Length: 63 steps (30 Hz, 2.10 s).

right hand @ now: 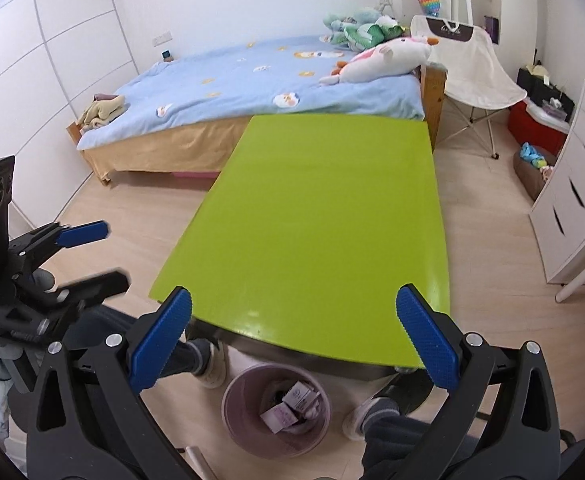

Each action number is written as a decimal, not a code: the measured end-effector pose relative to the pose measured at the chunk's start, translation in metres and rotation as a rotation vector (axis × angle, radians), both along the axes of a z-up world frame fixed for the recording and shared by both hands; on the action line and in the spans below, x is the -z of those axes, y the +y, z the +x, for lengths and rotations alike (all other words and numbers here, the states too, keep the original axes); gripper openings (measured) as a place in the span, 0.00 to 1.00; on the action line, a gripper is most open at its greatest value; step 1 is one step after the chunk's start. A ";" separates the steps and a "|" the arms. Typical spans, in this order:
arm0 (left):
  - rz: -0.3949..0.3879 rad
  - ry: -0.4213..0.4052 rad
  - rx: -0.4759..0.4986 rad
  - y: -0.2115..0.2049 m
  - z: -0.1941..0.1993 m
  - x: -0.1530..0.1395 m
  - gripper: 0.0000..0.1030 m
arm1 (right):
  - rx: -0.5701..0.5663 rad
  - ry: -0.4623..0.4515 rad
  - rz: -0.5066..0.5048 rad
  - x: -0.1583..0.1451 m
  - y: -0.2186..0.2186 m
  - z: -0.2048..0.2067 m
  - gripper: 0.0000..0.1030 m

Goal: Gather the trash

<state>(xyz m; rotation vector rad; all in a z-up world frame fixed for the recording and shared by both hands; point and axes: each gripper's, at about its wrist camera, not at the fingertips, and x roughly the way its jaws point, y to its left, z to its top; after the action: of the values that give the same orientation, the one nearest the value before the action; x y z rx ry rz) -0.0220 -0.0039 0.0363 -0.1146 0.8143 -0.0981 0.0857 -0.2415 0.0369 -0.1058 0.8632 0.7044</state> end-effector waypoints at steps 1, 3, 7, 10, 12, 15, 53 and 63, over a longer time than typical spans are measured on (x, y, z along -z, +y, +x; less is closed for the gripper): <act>-0.003 0.001 0.003 0.000 0.001 -0.001 0.95 | 0.004 -0.010 -0.001 -0.004 0.001 0.002 0.97; 0.007 -0.002 -0.008 0.001 0.002 -0.003 0.95 | 0.005 -0.019 0.006 -0.008 0.001 0.005 0.97; 0.053 -0.010 -0.035 0.001 0.005 -0.009 0.95 | 0.000 -0.017 0.022 -0.012 0.004 0.007 0.97; 0.069 -0.014 -0.049 0.003 0.006 -0.013 0.95 | -0.007 -0.015 0.026 -0.012 0.006 0.006 0.97; 0.073 -0.015 -0.062 0.005 0.007 -0.014 0.95 | -0.009 -0.014 0.026 -0.012 0.007 0.007 0.97; 0.086 -0.017 -0.082 0.007 0.009 -0.014 0.95 | -0.012 -0.013 0.029 -0.012 0.007 0.007 0.97; 0.045 -0.051 -0.105 0.010 0.005 -0.019 0.95 | -0.011 -0.009 0.015 -0.008 0.011 0.008 0.97; 0.043 -0.048 -0.105 0.009 0.004 -0.018 0.95 | -0.011 -0.008 0.016 -0.008 0.010 0.008 0.97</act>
<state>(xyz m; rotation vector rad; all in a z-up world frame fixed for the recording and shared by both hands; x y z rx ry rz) -0.0177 0.0052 0.0544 -0.1140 0.7603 0.0158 0.0939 -0.2312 0.0449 -0.0988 0.8491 0.7207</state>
